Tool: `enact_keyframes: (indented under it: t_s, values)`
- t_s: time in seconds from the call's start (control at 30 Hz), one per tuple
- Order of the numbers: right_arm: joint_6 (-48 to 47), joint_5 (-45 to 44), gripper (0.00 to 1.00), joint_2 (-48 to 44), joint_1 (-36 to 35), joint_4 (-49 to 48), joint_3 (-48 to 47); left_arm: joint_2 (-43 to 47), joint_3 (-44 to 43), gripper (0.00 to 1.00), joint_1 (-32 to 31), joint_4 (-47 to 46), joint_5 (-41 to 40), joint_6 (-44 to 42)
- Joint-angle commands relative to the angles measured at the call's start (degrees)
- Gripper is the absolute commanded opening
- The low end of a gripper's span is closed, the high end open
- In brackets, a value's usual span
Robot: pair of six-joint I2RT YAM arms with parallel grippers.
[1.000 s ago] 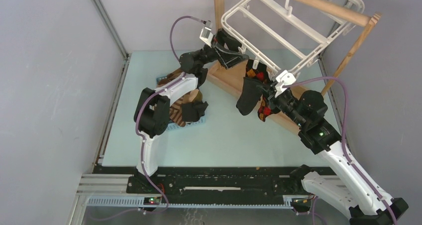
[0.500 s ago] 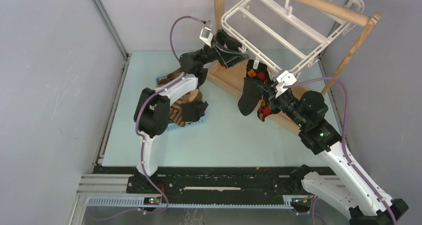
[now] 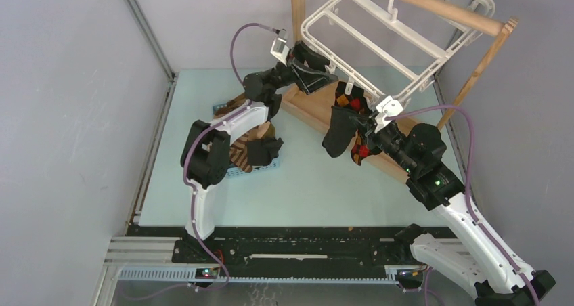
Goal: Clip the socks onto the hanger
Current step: Open the clamp at the hanger.
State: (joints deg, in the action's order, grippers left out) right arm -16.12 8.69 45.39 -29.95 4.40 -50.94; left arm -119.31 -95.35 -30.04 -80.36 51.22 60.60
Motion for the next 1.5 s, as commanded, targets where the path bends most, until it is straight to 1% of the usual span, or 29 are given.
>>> enact_keyframes:
  t_s: [0.0,0.17,0.4,0.6,0.67,0.73,0.9,1.03,1.2,1.3,1.47]
  values:
    - [1.1,0.5,0.00,-0.9,0.3,-2.5,0.0,4.2,0.5,0.65,-0.2,-2.6,-0.5,0.8]
    - [1.2,0.7,0.00,-0.9,0.3,-2.6,0.0,4.4,-0.1,0.65,-0.3,-2.7,-0.7,0.7]
    - [1.3,0.9,0.00,-1.1,0.3,-2.3,0.0,4.4,-0.4,0.63,-0.5,-2.7,-1.2,0.8]
    - [1.4,1.7,0.00,-1.2,0.4,-1.7,0.0,4.1,0.3,0.52,-0.5,-2.6,-1.5,0.7]
    - [1.3,2.1,0.00,-1.4,0.6,-1.9,0.0,3.9,0.4,0.43,-0.5,-2.7,-1.9,0.7]
    - [1.3,2.8,0.00,-1.6,1.0,-1.7,-0.2,3.7,0.4,0.39,-0.5,-2.7,-2.1,0.7]
    - [2.1,4.9,0.00,-2.5,2.0,-1.0,-0.3,3.9,0.3,0.18,-0.5,-2.6,-2.3,0.9]
    - [2.0,8.1,0.00,-3.4,2.4,-0.3,-0.3,4.3,1.0,0.08,-0.2,-2.4,-2.8,1.2]
    - [0.5,12.9,0.00,-4.5,2.4,0.6,-0.3,4.6,1.5,0.02,-0.1,-2.2,-2.9,1.7]
    - [0.2,15.4,0.00,-4.7,2.3,1.3,-0.7,4.7,1.1,0.01,0.1,-1.2,-2.9,1.7]
    - [1.3,15.2,0.00,-4.4,2.2,1.0,-1.0,4.7,0.3,0.00,0.3,-0.6,-3.4,2.2]
